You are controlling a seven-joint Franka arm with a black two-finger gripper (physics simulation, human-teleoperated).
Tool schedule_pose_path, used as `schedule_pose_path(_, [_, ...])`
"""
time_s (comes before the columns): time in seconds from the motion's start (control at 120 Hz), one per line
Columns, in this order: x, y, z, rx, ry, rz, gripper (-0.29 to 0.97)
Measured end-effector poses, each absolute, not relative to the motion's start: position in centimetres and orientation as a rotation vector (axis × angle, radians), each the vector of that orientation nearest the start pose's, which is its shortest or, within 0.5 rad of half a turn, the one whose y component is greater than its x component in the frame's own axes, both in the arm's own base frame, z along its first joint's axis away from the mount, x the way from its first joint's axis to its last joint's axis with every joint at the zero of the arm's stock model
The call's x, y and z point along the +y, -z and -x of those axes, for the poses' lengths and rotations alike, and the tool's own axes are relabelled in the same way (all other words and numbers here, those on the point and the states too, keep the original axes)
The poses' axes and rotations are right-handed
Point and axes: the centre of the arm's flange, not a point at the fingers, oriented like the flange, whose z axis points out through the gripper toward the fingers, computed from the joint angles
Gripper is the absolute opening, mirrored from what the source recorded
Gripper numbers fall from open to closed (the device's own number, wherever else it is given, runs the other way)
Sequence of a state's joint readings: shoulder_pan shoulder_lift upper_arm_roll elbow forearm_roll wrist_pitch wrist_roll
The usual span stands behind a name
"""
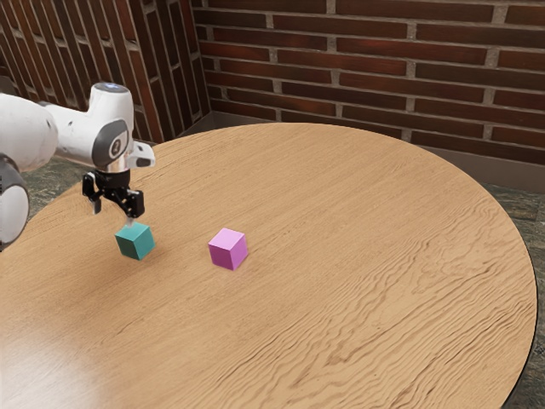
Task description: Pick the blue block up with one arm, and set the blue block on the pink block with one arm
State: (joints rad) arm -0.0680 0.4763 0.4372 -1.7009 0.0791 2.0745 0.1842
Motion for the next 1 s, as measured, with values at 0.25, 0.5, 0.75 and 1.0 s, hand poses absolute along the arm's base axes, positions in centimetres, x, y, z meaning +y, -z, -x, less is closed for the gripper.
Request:
schedule_pose_path(0.25, [21.5,-30.0,-64.5,-0.123,-0.213,2.913,0.68])
schedule_pose_path(0.5, [22.1,-26.3,-65.3,-0.138,-0.255,2.947,0.68])
schedule_pose_path(0.75, [22.3,-24.9,-65.1,-0.183,-0.266,2.983,0.57])
schedule_pose_path(1.0, [22.3,-26.0,-65.2,-0.205,-0.246,3.004,0.39])
